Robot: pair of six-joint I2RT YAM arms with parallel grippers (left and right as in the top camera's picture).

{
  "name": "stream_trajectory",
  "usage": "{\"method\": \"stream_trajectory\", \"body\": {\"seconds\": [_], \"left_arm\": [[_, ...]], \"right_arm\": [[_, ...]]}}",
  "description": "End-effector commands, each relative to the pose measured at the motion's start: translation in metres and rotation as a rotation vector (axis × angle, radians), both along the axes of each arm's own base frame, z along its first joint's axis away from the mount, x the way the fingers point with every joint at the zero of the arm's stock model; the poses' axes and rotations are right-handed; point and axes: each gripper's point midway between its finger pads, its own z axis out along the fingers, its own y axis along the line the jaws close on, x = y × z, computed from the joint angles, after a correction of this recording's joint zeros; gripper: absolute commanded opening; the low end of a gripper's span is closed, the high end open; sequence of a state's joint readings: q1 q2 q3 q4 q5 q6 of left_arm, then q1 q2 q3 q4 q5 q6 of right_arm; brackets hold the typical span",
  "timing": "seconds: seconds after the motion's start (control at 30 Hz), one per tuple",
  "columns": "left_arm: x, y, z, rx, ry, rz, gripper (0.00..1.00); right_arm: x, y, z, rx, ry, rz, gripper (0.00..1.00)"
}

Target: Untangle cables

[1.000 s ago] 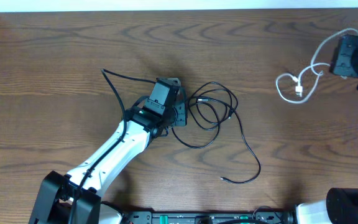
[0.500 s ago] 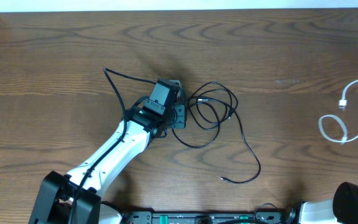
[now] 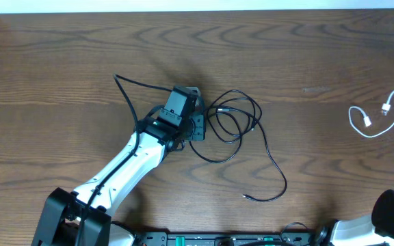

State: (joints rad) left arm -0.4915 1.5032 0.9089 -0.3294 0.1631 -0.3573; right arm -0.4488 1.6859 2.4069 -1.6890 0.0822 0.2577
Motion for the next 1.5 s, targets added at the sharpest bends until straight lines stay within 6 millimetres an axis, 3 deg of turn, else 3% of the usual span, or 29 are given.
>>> {"method": "stream_trajectory", "body": {"seconds": [0.0,0.33,0.67,1.0,1.47], "left_arm": [[0.002,-0.002,0.005,-0.015,-0.029,-0.020,0.40],[0.018,-0.011,0.019,-0.059,-0.115,-0.020,0.40],[0.025,-0.014,0.026,-0.083,-0.145,-0.011,0.40],[0.024,-0.014,0.025,-0.109,-0.122,0.034,0.40],[0.025,-0.014,0.025,-0.107,-0.124,0.035,0.40]], "right_arm": [[-0.011,-0.018,0.005,-0.002,-0.021,-0.093,0.01],[-0.030,-0.053,0.009,-0.023,-0.048,-0.283,0.01],[-0.065,-0.094,0.009,-0.109,-0.011,-0.562,0.01],[-0.100,-0.152,-0.031,-0.070,0.130,-0.786,0.01],[-0.125,-0.217,-0.089,0.059,0.196,-0.901,0.01]]}}
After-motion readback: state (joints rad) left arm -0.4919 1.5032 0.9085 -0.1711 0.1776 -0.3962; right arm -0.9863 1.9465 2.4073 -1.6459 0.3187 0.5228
